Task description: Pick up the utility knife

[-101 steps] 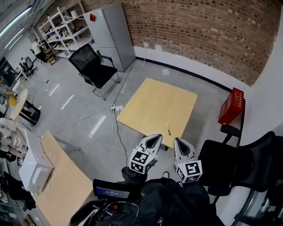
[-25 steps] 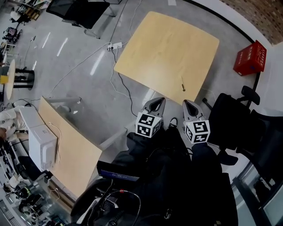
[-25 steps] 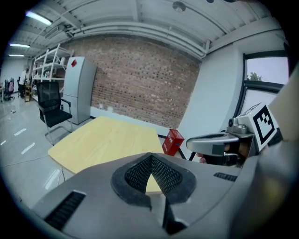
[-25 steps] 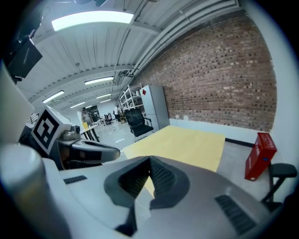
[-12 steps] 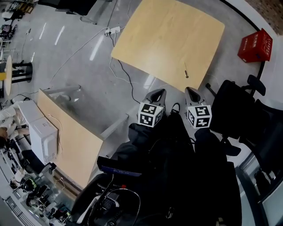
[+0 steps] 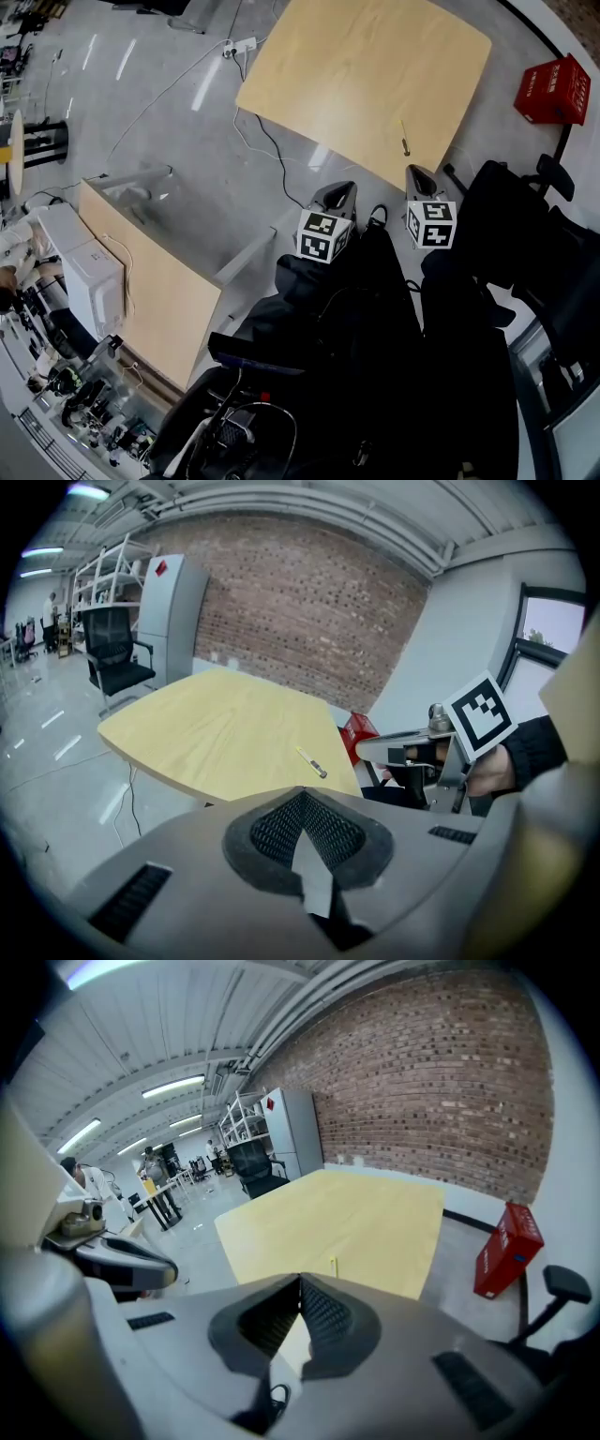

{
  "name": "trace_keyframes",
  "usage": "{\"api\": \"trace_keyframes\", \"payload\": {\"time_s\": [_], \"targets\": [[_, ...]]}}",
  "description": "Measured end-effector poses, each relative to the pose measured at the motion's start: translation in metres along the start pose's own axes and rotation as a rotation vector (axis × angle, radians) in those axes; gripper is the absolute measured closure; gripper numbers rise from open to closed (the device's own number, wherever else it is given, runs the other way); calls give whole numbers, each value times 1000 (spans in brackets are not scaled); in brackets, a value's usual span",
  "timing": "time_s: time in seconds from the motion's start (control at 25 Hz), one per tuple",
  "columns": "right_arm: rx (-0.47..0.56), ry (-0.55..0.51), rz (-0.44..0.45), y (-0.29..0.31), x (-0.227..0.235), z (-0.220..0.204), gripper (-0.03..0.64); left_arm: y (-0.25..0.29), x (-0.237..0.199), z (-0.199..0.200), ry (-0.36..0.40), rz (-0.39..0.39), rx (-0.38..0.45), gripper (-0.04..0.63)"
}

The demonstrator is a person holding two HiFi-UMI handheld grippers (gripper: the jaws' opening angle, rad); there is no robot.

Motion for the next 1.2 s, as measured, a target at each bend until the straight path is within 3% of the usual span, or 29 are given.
{"api": "trace_keyframes", "payload": {"time_s": [0.84, 1.2], "targets": [[-155, -8, -20, 72, 26, -14, 609, 13, -25, -17, -44, 19, -51, 595], [-205, 4, -44, 97, 35, -14, 555, 10, -34, -22, -60, 27, -63, 595]]}}
Point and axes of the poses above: the fingertips, and each gripper's own axes: y forward along the fingers, x to its right, z out of its top, the point moved 7 cm from there along -y, backward along the fingers, and after that the axes turned 1 degree about -z, right-handed, at the moved point
